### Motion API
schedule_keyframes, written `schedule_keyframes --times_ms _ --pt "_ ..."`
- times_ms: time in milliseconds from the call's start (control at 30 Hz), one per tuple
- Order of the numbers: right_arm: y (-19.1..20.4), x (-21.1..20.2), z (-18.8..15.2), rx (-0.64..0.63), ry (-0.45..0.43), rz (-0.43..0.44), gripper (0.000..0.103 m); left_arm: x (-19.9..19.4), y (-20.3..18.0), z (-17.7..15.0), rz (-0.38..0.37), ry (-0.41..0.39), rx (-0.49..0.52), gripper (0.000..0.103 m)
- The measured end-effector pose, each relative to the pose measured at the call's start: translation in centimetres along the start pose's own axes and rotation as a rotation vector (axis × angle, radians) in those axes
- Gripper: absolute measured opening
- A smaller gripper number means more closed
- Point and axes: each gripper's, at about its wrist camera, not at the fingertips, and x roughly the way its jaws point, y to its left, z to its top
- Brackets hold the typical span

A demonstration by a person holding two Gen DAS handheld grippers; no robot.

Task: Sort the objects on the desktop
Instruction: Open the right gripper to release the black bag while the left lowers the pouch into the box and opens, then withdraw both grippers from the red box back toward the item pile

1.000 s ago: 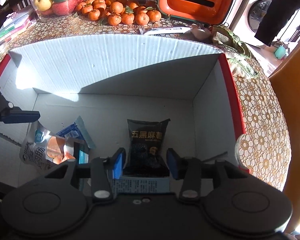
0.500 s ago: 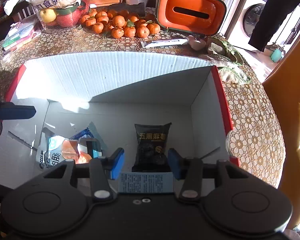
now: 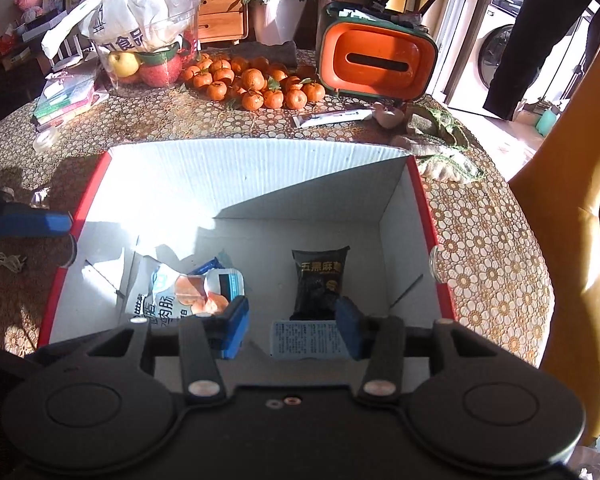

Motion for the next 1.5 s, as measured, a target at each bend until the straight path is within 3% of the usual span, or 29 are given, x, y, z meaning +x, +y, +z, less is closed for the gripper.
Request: schedule_keyframes --times_ms 667,1000,1100,1500 --pt "4.2 -7.7 -3.4 -0.007 -0.180 0.052 0.049 -7.3 0.3 -4.4 -0.011 -0.093 -0.049 0.074" --pt "7.2 -9.8 -5.4 -0.004 -0.245 0.079 0.068 -10.8 1.0 -8.2 -0.026 -0.151 -0.102 0.074" --pt "8.3 -10.2 -5.8 -0.012 -0.258 0.087 0.074 -11.8 1.5 -9.5 -0.022 -0.169 -0.127 0.082" --pt "12.1 -10.2 -6.7 -0.048 -0.283 0.123 0.095 -14.2 4.7 -13.8 0.052 -0.198 -0.225 0.083"
